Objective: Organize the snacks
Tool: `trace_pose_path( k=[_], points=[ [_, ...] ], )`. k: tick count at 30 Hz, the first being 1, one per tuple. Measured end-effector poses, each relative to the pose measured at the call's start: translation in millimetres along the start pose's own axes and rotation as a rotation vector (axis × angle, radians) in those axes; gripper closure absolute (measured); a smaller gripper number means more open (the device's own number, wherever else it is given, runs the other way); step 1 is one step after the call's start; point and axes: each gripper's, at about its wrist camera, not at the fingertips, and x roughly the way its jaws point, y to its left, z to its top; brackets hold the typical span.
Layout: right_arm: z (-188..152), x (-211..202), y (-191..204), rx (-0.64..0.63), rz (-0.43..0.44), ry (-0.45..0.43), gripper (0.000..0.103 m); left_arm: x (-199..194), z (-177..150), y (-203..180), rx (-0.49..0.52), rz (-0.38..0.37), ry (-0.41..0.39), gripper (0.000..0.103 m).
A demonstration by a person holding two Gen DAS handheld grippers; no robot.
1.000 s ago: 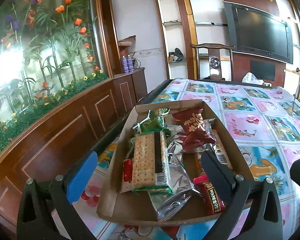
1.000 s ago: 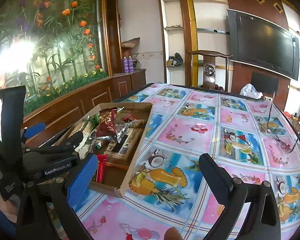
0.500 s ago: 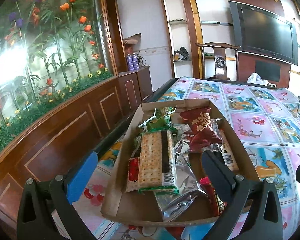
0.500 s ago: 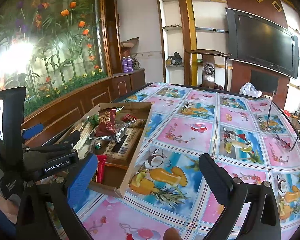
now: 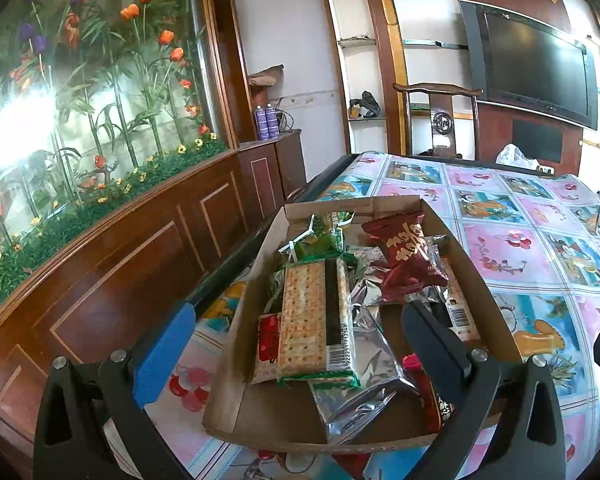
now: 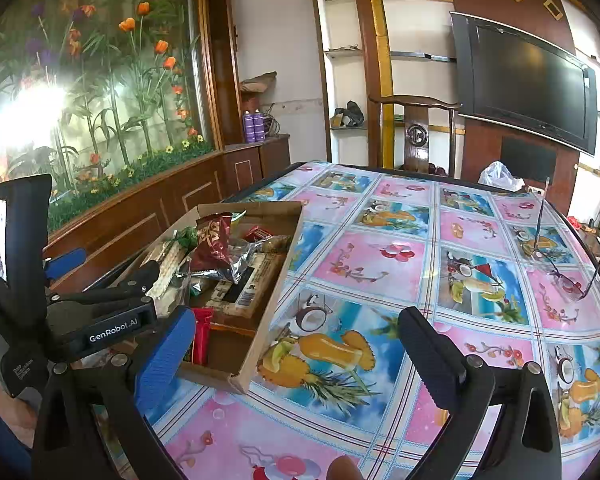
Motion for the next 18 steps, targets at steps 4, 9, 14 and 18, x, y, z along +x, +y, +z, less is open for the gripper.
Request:
trace_pose_path(
  k=[4,9,14,18],
  points=[
    [0.3,0.3,-1.1,0.004,-0.001,0.002,0.001,0.0,0.0,0.0,0.000,0.000,0.001,0.000],
    [0.3,0.4,-0.6,0.000,-0.002,0.004,0.000,0.3,-0.1,0.0,0.000,0.000,0.001,0.000],
    [0.6,0.8,-1.4,0.003,-0.002,0.004,0.001,0.4,-0.1,-0.1,0.001,-0.001,0.002,0.000],
    [0.3,0.5,-0.9,0.000,-0.003,0.004,0.001,-0.1,0.0,-0.2,-0.001,0.002,0.001,0.000]
  ],
)
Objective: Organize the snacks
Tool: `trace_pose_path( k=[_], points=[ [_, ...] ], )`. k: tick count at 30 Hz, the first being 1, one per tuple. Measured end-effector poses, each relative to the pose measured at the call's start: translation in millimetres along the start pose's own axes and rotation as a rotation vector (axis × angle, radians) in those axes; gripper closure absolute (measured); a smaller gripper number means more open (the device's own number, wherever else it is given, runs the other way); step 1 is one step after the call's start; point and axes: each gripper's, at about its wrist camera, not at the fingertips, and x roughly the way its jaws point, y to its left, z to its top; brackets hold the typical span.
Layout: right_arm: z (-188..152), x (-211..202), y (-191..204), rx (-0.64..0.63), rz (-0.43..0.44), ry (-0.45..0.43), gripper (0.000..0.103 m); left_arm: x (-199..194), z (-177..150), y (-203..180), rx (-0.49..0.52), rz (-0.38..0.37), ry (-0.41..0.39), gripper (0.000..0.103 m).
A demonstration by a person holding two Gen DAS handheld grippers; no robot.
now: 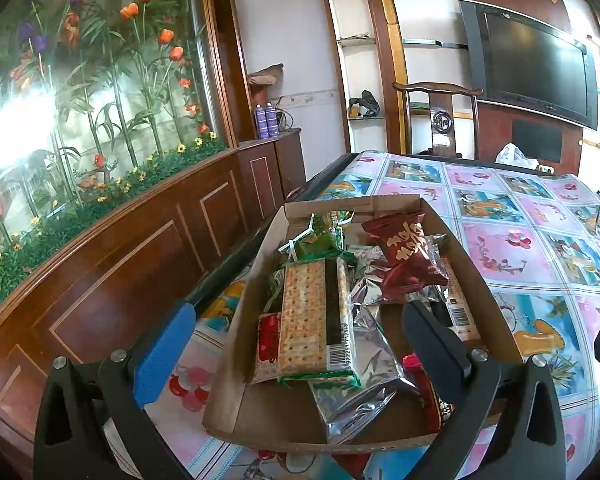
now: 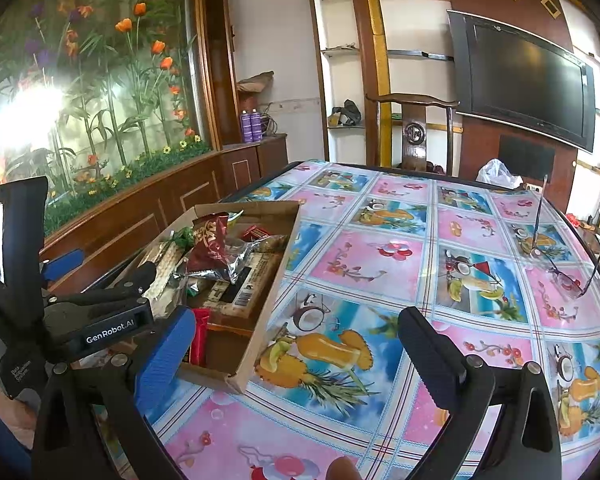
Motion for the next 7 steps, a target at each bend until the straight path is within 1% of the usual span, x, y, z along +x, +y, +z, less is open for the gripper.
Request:
trace_pose_path(
  k=[7],
  points=[
    [0.0,0.3,-0.4,0.000,-0.001,0.001,0.001,3.4,-2.8,6.4,-0.037,0.014,-0.002,0.000]
  ],
)
